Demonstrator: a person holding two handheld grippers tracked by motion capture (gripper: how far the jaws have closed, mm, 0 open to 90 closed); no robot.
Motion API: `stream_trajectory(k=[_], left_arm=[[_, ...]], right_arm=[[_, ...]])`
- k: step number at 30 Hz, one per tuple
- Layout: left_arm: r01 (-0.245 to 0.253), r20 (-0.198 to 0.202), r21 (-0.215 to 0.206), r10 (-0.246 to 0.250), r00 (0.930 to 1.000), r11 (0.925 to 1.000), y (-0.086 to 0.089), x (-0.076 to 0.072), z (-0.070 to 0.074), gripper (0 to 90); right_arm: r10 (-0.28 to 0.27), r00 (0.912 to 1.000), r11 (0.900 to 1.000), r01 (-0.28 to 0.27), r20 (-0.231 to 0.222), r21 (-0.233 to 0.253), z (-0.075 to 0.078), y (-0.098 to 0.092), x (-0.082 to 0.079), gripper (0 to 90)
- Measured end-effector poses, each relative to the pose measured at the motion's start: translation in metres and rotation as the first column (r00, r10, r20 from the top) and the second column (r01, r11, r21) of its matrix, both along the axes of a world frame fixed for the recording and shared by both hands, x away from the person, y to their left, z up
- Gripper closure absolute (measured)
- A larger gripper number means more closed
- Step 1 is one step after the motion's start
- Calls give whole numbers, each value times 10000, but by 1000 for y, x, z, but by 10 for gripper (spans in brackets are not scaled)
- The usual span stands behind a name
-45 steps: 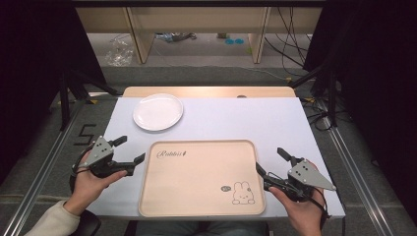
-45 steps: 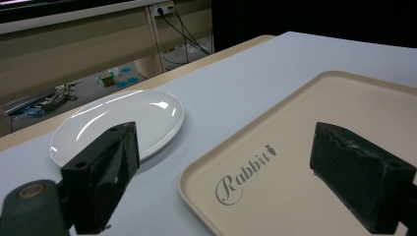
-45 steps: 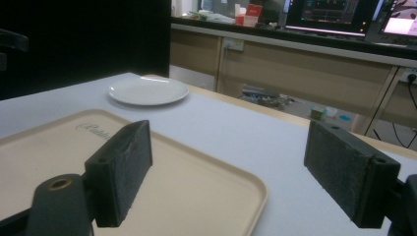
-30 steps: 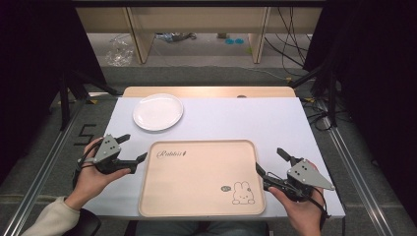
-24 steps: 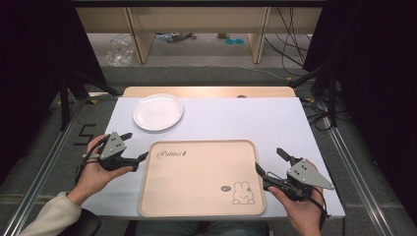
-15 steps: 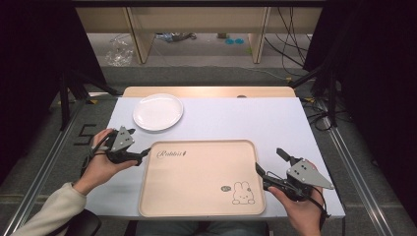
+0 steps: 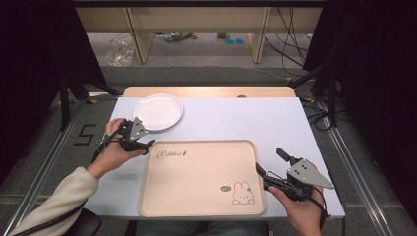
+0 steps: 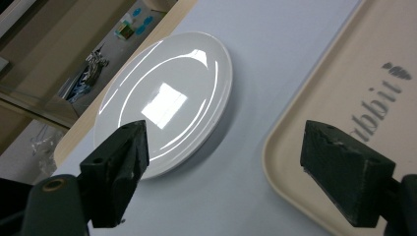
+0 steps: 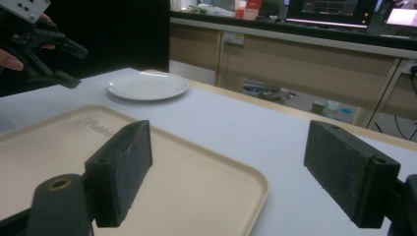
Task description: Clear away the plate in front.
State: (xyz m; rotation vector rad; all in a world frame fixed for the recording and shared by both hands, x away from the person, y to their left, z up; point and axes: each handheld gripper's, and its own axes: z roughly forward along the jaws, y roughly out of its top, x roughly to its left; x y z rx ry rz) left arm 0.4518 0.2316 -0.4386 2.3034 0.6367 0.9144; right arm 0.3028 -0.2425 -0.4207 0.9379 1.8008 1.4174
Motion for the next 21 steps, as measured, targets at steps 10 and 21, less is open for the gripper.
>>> stream_trajectory(k=[10, 21], left_arm=[[-163, 2, 607, 163, 9999, 9980, -11, 23, -5, 209], [-401, -115, 1401, 421, 9990, 9893, -24, 59, -14, 242]], right_arm=[[75, 9999, 10000, -75, -85, 64, 0, 0, 0, 195], [-64, 9999, 10000, 64, -115, 6, -1, -1, 1, 199]])
